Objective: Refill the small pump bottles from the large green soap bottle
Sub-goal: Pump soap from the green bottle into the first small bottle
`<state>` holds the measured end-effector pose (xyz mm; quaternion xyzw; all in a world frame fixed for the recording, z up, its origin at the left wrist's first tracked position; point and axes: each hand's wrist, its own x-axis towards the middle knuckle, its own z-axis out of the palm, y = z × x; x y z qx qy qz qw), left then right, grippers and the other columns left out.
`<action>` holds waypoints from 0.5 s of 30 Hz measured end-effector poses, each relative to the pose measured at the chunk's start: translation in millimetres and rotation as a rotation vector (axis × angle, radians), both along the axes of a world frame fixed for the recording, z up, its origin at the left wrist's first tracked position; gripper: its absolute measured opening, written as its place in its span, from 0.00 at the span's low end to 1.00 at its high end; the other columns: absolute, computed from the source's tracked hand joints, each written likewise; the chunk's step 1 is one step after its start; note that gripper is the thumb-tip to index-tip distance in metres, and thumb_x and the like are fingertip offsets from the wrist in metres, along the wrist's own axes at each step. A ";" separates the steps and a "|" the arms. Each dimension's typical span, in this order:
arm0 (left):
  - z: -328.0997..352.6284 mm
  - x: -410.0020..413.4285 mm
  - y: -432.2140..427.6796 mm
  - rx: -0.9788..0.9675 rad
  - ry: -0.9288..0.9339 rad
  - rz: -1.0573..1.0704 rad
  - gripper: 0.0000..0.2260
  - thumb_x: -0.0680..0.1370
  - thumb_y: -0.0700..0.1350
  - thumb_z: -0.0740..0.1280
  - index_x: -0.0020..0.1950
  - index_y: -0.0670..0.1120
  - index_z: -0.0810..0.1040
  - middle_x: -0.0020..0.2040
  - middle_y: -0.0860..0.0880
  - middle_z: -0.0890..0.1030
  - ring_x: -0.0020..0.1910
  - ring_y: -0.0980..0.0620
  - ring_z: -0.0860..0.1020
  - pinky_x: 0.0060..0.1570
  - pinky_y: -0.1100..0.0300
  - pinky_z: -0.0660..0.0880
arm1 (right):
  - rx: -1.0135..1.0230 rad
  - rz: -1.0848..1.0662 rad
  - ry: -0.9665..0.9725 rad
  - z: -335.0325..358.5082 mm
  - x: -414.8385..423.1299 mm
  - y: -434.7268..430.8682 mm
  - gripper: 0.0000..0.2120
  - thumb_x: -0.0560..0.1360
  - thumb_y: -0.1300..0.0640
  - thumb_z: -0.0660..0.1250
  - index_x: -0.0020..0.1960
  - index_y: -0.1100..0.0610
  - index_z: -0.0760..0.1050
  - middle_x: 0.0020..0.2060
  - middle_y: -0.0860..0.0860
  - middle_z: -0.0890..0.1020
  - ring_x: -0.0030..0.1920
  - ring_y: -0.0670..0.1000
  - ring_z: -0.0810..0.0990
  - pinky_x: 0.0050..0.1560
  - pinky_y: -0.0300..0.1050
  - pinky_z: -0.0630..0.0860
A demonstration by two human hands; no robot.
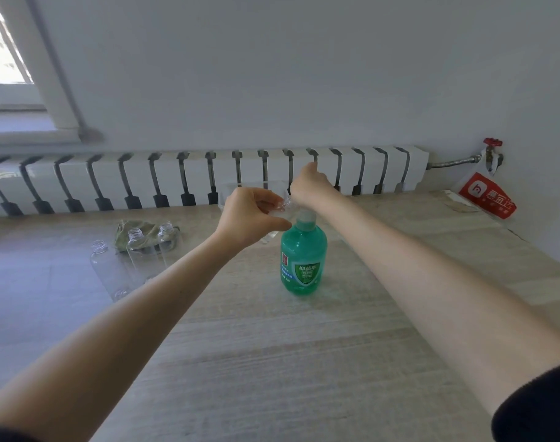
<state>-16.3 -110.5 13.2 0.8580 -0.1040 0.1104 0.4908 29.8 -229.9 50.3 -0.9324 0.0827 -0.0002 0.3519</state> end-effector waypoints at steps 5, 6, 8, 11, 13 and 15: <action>-3.1 3.5 0.3 0.006 0.016 -0.002 0.21 0.63 0.37 0.79 0.55 0.40 0.81 0.47 0.47 0.83 0.46 0.52 0.81 0.51 0.59 0.79 | -0.011 0.009 -0.009 -8.8 1.8 2.0 0.27 0.79 0.62 0.58 0.75 0.61 0.52 0.69 0.60 0.65 0.63 0.58 0.72 0.61 0.49 0.73; -3.7 3.3 0.0 0.008 0.014 -0.001 0.21 0.63 0.37 0.79 0.55 0.40 0.81 0.47 0.48 0.82 0.45 0.52 0.81 0.51 0.60 0.79 | -0.020 0.012 -0.012 -10.3 2.3 2.2 0.27 0.79 0.62 0.58 0.75 0.60 0.53 0.69 0.60 0.65 0.63 0.58 0.71 0.62 0.49 0.73; -3.9 2.4 -0.1 0.007 0.008 -0.005 0.21 0.63 0.37 0.79 0.54 0.40 0.81 0.47 0.48 0.82 0.45 0.53 0.81 0.50 0.61 0.79 | -0.030 0.016 -0.014 -11.1 3.1 1.6 0.27 0.79 0.61 0.59 0.75 0.60 0.54 0.69 0.59 0.65 0.64 0.58 0.71 0.63 0.50 0.72; -3.9 1.6 1.4 0.005 0.015 -0.022 0.20 0.63 0.37 0.79 0.54 0.40 0.81 0.48 0.47 0.83 0.45 0.52 0.82 0.50 0.60 0.79 | -0.044 0.027 -0.014 -9.4 2.5 -0.1 0.26 0.79 0.60 0.59 0.74 0.60 0.55 0.68 0.59 0.66 0.64 0.57 0.71 0.62 0.48 0.72; -3.7 0.9 2.1 0.001 0.020 -0.023 0.20 0.63 0.37 0.79 0.54 0.40 0.81 0.48 0.46 0.83 0.45 0.52 0.82 0.51 0.58 0.80 | -0.050 0.040 0.004 -7.6 1.4 -1.3 0.24 0.79 0.61 0.58 0.73 0.61 0.57 0.66 0.59 0.68 0.60 0.56 0.73 0.54 0.45 0.73; -3.4 -0.3 1.9 -0.002 0.023 -0.025 0.20 0.63 0.38 0.79 0.54 0.40 0.81 0.48 0.46 0.83 0.45 0.52 0.82 0.51 0.58 0.80 | -0.029 0.053 -0.001 -8.5 1.6 -2.4 0.14 0.79 0.62 0.56 0.63 0.62 0.65 0.51 0.57 0.74 0.46 0.52 0.74 0.39 0.40 0.69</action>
